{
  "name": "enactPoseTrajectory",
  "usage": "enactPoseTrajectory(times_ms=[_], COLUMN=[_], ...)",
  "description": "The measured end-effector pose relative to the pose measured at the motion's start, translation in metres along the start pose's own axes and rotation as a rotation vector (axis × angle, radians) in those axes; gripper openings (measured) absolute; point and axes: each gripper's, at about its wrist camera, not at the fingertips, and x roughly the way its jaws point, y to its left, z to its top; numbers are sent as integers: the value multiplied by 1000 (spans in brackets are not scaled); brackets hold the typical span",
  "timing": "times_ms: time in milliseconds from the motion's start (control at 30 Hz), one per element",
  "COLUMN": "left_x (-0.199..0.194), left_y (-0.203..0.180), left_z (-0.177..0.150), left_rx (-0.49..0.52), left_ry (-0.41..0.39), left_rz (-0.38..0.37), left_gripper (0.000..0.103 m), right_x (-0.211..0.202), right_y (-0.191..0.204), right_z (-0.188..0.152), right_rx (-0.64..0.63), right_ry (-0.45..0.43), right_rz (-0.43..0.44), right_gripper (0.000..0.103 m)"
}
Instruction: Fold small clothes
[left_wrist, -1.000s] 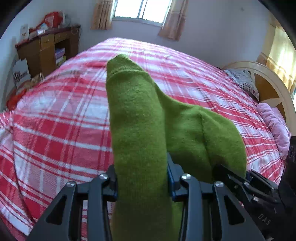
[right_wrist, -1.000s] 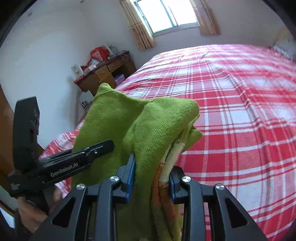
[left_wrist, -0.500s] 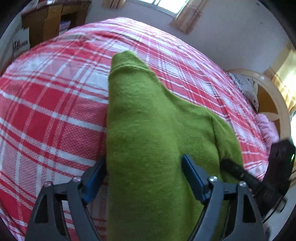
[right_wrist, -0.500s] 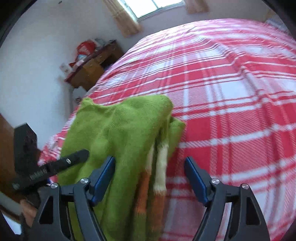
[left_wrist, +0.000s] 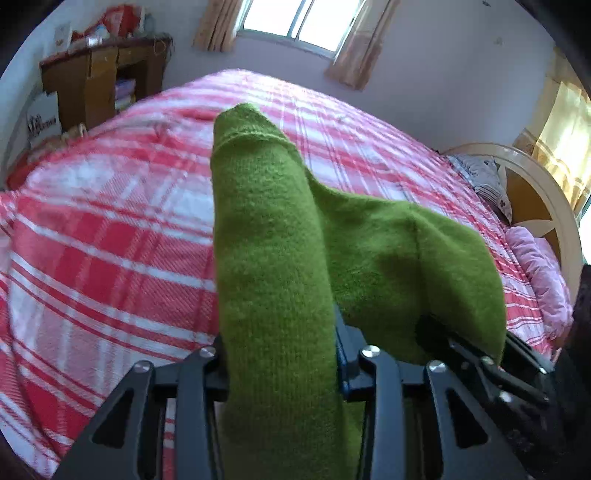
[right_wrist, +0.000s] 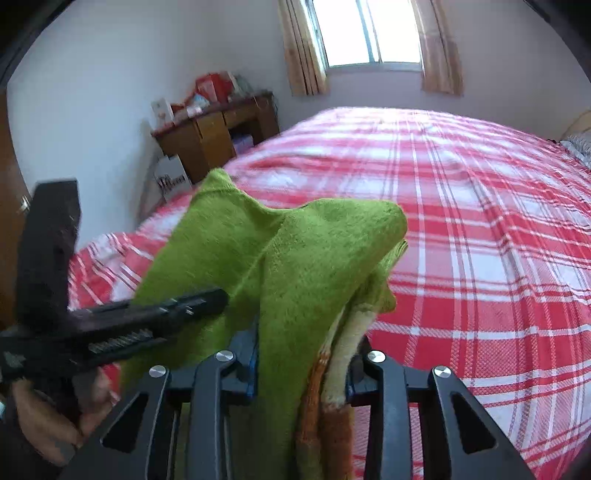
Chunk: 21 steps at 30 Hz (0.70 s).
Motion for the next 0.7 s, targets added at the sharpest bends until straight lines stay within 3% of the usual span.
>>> enactPoseTrajectory(times_ms=[333, 700], left_x=[-49, -64], left_y=[15, 53], left_z=[27, 24], left_rx=[74, 36], left_ry=[-147, -195], left_rz=[163, 235], left_gripper=[39, 39], right_x=[-6, 8], right_y=[49, 97], right_z=[30, 46], right_rx=[5, -48], right_ry=[-70, -79], right_rz=[93, 141], right_gripper=[33, 33])
